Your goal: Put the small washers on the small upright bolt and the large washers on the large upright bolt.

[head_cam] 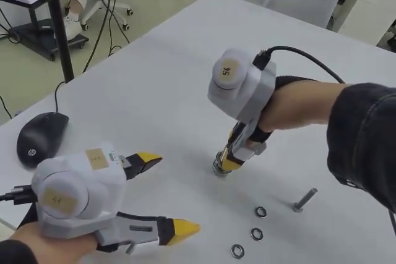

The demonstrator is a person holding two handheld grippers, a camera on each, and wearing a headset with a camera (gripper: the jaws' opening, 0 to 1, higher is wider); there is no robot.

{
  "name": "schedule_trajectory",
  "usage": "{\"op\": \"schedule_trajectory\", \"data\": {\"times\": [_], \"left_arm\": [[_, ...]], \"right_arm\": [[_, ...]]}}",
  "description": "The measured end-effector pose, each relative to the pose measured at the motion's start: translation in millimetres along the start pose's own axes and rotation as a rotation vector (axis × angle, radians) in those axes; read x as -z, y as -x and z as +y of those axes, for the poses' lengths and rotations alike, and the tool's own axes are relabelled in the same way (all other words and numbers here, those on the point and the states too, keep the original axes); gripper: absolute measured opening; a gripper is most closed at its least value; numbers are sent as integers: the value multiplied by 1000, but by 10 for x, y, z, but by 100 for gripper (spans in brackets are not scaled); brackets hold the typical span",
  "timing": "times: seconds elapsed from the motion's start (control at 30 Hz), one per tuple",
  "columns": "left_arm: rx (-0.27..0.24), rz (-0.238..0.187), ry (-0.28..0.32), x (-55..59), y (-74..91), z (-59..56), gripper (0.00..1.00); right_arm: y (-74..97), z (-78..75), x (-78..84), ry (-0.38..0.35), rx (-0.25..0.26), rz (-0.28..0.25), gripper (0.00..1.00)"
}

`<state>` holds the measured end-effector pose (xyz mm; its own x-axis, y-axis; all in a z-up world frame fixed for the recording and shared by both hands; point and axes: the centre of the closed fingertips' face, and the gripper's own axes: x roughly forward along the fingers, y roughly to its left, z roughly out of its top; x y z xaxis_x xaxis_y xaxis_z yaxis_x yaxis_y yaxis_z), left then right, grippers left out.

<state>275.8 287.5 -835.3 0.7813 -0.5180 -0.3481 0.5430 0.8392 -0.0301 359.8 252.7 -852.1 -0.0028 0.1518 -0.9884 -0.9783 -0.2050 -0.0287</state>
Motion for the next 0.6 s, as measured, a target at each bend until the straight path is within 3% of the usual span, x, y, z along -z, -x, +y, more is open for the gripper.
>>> {"op": "schedule_trajectory", "data": {"times": [0.6], "left_arm": [[3, 2, 2, 7, 16, 15, 74]], "right_arm": [[-68, -22, -6, -16, -6, 4, 24]]}}
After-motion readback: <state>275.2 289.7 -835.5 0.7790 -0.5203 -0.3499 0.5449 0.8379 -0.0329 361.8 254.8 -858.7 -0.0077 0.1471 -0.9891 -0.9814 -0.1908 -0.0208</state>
